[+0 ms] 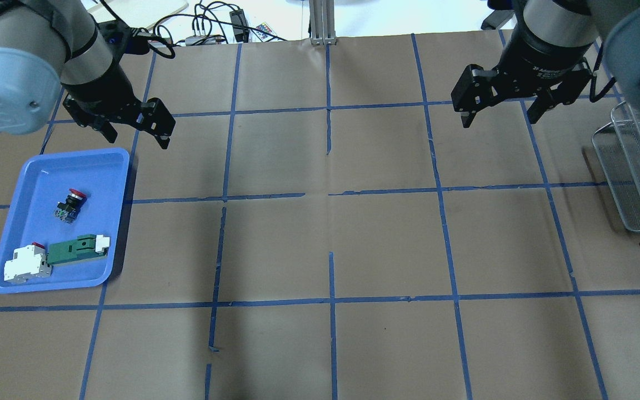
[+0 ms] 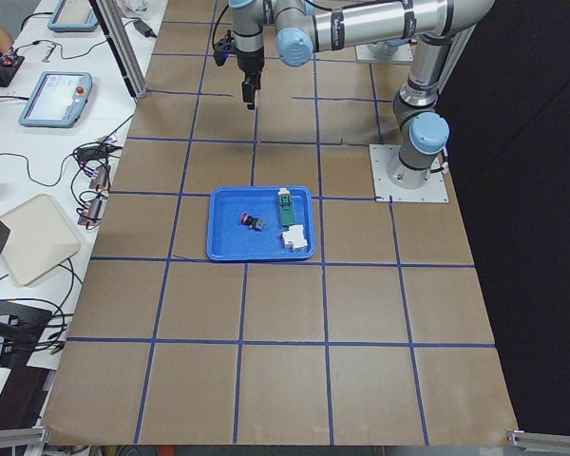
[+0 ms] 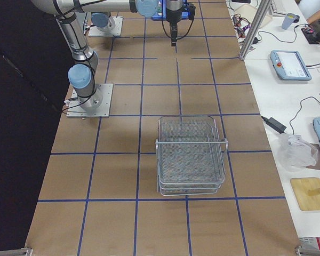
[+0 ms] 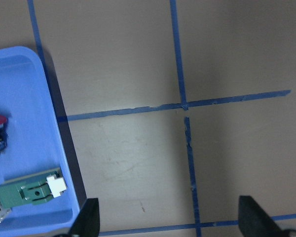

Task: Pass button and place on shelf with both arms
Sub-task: 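Move the left gripper down toward the red push-button in the blue tray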

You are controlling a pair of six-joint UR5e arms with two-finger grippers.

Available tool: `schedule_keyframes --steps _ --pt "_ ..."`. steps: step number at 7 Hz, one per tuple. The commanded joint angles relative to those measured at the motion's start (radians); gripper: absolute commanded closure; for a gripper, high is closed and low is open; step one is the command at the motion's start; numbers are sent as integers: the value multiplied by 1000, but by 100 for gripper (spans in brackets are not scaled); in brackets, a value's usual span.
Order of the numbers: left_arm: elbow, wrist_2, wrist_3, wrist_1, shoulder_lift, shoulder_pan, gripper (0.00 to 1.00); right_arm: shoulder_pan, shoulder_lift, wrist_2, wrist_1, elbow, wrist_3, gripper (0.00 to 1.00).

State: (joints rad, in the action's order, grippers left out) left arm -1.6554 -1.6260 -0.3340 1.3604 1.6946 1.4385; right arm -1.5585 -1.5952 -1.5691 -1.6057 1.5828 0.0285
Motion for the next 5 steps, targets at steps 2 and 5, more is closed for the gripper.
schedule_keyframes --steps 2,5 --pt "-115 -5 -426 -235 75 -228 0 0 0 0 0 0 -1 0" --pt "-170 -61 -818 -329 147 -369 0 0 0 0 0 0 -1 0"
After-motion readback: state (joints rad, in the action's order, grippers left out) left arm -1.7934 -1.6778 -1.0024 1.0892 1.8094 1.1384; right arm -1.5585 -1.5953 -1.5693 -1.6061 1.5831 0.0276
